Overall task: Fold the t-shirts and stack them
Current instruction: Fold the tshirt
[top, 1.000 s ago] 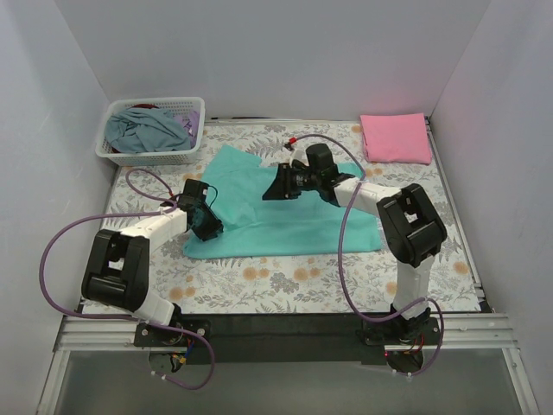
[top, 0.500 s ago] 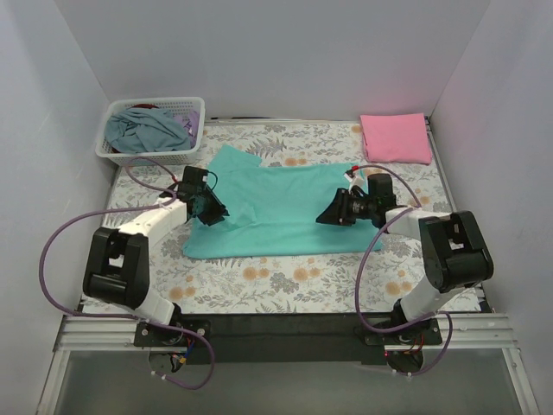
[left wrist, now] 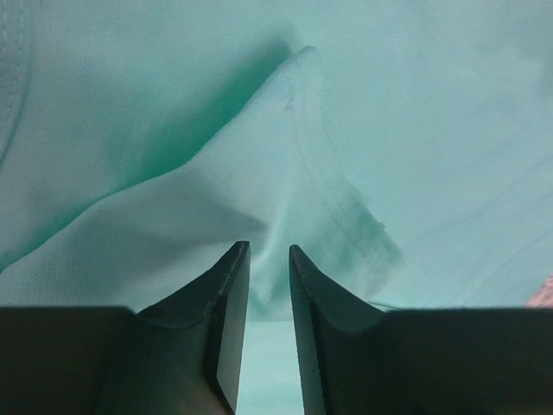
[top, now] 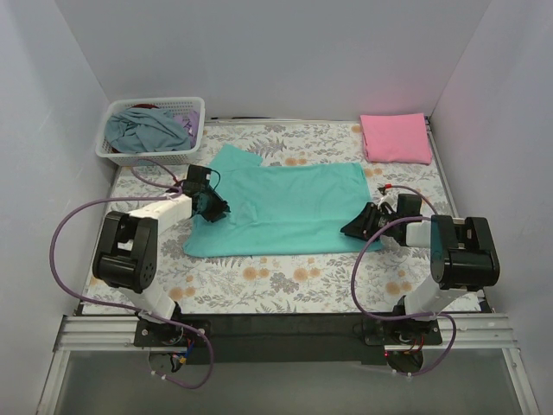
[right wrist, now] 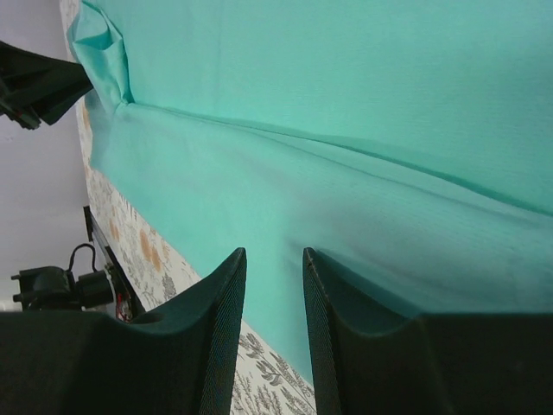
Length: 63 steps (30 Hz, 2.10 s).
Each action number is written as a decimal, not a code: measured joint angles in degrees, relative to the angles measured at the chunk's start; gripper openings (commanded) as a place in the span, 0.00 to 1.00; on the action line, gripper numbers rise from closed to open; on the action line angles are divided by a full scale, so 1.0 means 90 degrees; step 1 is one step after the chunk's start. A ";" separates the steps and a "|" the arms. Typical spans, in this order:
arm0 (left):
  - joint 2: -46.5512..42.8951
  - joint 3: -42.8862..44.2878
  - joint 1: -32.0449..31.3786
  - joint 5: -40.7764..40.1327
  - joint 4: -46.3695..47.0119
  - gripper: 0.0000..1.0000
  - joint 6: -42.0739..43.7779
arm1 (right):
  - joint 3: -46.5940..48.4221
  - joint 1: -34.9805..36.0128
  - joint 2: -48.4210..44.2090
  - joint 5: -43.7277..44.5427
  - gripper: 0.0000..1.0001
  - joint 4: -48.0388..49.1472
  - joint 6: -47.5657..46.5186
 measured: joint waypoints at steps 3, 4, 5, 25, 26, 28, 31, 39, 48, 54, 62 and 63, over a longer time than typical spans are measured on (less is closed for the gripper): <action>-0.0367 -0.0090 0.0000 0.0022 0.0117 0.28 -0.0092 | -0.0085 -0.0143 0.0010 -0.0041 0.39 0.0100 0.0078; -0.0522 -0.0143 -0.0002 0.0070 0.0209 0.29 -0.0097 | -0.0085 -0.0143 0.0002 -0.0056 0.39 0.0138 0.0102; -0.0692 -0.0199 -0.0007 0.0165 0.0308 0.29 -0.0109 | -0.0085 -0.0143 -0.0010 -0.0073 0.39 0.0177 0.0119; 0.0597 -0.0542 -0.0299 0.1503 0.2295 0.30 -0.0311 | -0.0444 -0.0801 0.0423 -0.0170 0.40 0.1525 0.0731; 0.0546 -0.0542 -0.0299 0.1445 0.2254 0.31 -0.0301 | -0.0471 -0.0828 0.0423 -0.0214 0.39 0.1564 0.0755; 0.0296 -0.0542 -0.0308 0.1246 0.2052 0.34 -0.0255 | -0.0471 -0.0838 0.0369 -0.0209 0.39 0.1579 0.0792; -0.0442 -0.0546 -0.0308 0.0869 0.1642 0.36 -0.0158 | -0.0476 -0.0794 0.0109 -0.0204 0.39 0.1562 0.0869; -0.1984 -0.0461 -0.0304 -0.0073 0.0267 0.38 0.0362 | 0.0063 0.0542 -0.1061 0.0534 0.42 0.0396 0.0403; -0.1780 -0.0605 -0.0304 -0.0648 -0.1158 0.41 0.0950 | 0.1477 0.2266 -0.1282 0.3449 0.45 -0.2560 -0.0865; -0.1103 -0.0641 -0.0304 -0.0566 -0.1838 0.41 0.1049 | 0.1515 0.2424 -0.0794 0.4233 0.47 -0.3745 -0.1200; -0.1350 -0.1025 -0.0291 0.0083 -0.2363 0.41 0.1059 | 0.1243 0.2472 -0.1175 0.4223 0.50 -0.4182 -0.1302; -0.1498 -0.1158 -0.0294 0.0172 -0.2414 0.41 0.1042 | 0.1151 0.2477 -0.1309 0.4180 0.51 -0.4279 -0.1282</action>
